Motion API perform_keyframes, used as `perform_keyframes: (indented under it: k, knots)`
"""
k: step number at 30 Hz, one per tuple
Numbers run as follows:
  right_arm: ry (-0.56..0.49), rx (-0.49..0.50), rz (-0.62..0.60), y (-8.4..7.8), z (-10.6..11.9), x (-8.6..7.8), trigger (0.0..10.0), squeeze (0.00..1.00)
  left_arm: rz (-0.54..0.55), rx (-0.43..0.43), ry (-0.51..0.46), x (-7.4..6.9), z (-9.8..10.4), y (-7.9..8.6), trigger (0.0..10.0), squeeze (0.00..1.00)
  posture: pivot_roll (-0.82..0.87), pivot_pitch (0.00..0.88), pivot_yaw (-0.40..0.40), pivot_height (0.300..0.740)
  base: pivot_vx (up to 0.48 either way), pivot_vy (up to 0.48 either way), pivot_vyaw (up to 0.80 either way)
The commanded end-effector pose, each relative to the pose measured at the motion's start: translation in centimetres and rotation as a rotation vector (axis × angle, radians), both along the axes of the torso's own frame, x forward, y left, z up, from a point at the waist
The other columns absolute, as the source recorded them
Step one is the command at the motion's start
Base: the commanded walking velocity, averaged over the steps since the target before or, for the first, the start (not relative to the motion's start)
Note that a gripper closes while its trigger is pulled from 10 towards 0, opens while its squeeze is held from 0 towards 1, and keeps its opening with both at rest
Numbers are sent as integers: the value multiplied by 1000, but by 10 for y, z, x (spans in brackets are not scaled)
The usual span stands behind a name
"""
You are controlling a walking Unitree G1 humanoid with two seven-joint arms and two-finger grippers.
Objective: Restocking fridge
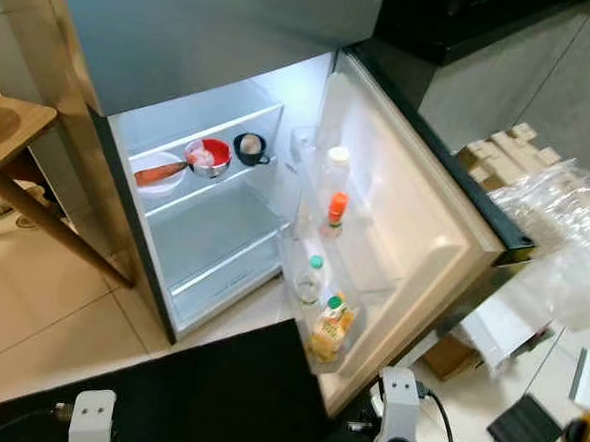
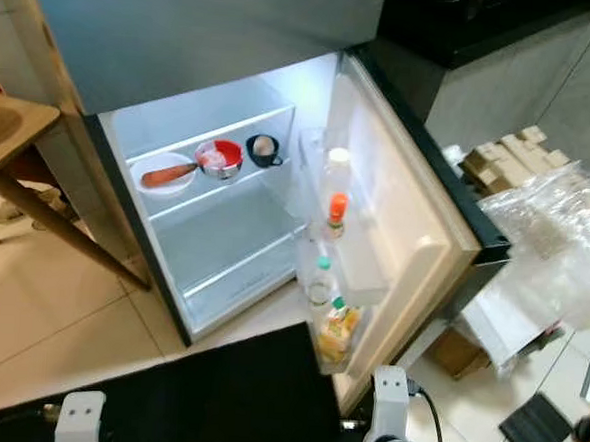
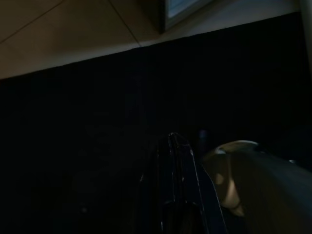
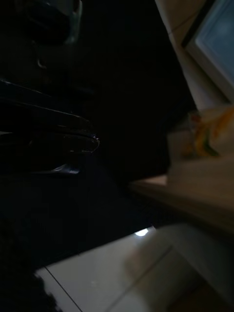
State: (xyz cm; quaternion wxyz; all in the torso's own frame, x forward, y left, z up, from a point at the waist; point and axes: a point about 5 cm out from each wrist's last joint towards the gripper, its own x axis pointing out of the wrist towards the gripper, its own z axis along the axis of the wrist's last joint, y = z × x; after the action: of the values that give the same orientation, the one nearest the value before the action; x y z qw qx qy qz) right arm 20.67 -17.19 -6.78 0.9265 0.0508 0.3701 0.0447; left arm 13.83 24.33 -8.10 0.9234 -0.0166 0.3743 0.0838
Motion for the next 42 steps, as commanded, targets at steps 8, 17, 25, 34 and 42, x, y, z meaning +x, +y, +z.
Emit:
perform_keyframes:
  k: [8,17,25,34,42]
  knots:
    - [26,-11,-20,-6,-3,-6,10000,0,27,-16,59,-15,-8,-6,10000,0,-63,92,-39,740,0,-290,0]
    - [23,-10,-11,-6,-3,-6,10000,0,23,-13,61,-24,-9,-2,10000,0,-62,86,-38,740,0,0,0]
    - [7,-15,9,-4,-1,-3,10000,0,4,4,10,-17,-6,-6,10000,0,-65,88,-35,740,0,0,0]
    - [-107,-11,-27,-14,22,32,980,0,-219,22,-143,-7,7,-19,10000,0,-67,92,-36,740,0,0,0]
    - [-237,28,-60,-17,54,72,0,0,-533,5,-467,11,48,-32,10000,0,-56,102,-54,740,0,0,0]
